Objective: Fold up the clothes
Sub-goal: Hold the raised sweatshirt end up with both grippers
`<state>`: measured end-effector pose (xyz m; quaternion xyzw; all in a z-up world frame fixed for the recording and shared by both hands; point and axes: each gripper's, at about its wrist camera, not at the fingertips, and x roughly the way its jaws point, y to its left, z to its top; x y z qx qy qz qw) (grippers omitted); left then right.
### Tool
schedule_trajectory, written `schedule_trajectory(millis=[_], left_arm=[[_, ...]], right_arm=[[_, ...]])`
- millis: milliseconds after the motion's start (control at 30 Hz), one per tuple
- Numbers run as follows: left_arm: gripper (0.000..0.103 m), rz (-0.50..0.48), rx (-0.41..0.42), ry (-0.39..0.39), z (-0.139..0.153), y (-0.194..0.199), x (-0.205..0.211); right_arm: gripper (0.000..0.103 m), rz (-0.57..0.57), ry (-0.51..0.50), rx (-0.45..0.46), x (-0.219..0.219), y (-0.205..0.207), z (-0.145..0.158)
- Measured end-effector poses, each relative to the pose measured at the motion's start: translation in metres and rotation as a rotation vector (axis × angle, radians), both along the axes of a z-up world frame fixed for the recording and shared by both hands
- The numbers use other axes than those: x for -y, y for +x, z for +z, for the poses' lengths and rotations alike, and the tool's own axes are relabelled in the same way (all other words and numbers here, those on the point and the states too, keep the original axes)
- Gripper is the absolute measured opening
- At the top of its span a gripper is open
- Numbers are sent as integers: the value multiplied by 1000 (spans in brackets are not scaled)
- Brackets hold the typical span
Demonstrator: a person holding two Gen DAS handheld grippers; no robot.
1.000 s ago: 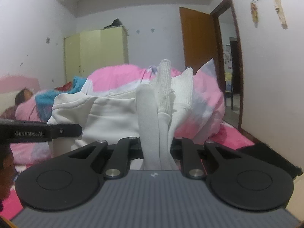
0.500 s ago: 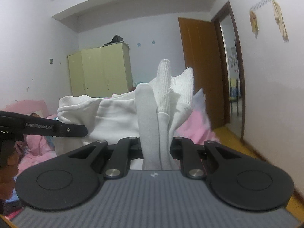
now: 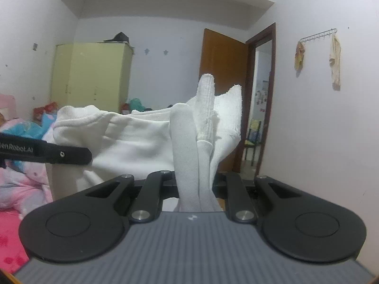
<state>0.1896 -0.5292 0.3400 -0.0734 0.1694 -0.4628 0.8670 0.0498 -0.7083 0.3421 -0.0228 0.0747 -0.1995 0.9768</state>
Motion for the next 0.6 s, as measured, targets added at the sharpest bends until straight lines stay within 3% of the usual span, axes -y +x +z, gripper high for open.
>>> schedule_trajectory(millis=[233,600], left_arm=[[15,-29,-6,62,-10,22,37],[15,41,-93,122,-61,4,116]], right_arm=[[13,-22,90,6,42,24,-26],[13,136,74,-48,136,22,-89]])
